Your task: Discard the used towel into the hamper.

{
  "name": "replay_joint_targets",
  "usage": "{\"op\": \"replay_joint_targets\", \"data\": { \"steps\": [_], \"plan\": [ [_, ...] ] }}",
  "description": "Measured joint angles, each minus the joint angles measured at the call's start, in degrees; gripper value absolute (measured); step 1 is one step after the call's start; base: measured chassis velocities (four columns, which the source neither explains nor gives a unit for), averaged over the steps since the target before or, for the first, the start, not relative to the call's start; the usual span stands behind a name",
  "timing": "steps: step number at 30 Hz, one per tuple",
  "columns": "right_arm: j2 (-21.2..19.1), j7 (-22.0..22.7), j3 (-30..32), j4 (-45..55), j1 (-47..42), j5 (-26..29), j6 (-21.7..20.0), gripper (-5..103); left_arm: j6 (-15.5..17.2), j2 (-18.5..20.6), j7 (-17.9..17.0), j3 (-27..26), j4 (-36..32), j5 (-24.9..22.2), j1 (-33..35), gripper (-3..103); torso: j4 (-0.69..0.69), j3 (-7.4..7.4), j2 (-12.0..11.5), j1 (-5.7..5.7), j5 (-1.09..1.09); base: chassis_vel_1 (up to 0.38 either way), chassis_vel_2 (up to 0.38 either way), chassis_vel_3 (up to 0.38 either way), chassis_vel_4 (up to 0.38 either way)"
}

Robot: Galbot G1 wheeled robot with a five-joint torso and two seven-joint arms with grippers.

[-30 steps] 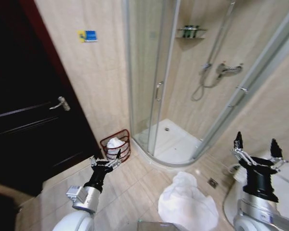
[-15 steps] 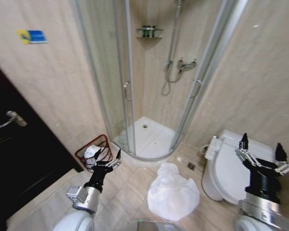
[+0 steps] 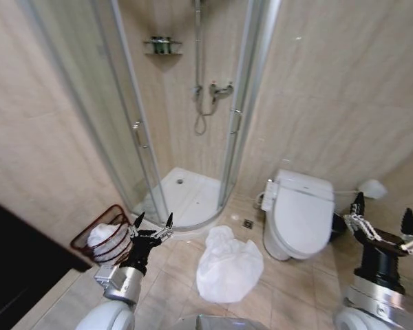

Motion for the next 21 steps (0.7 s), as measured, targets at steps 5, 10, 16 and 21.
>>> {"op": "replay_joint_targets", "data": {
  "steps": [5,10,16,21],
  "plan": [
    [0.0,-0.1,0.0,-0.7,-0.1,0.0,0.7,100,0.0,0.0,0.0,0.0,0.0,0.0,0.0,100,-0.02,0.0,0.0,0.0,0.0,-0.117,-0.105,-0.109,-0.118],
    [0.2,-0.1,0.0,-1.3,-0.3,-0.1,1.5,100,0.0,0.0,0.0,0.0,0.0,0.0,0.0,100,0.0,0.0,0.0,-0.01,-0.01,-0.039,-0.047,-0.05,-0.047],
    [0.4,-0.2,0.4,-3.6,-0.8,0.4,2.8,100,0.0,0.0,0.0,0.0,0.0,0.0,0.0,100,0.0,0.0,0.0,0.01,-0.01,0.01,-0.006,-0.018,0.013],
    [0.1,-0.7,0.1,-10.5,-0.6,-0.1,4.6,100,0.0,0.0,0.0,0.0,0.0,0.0,0.0,100,0.0,0.01,0.0,0.02,0.0,0.099,-0.086,-0.103,0.106]
  ]
}}
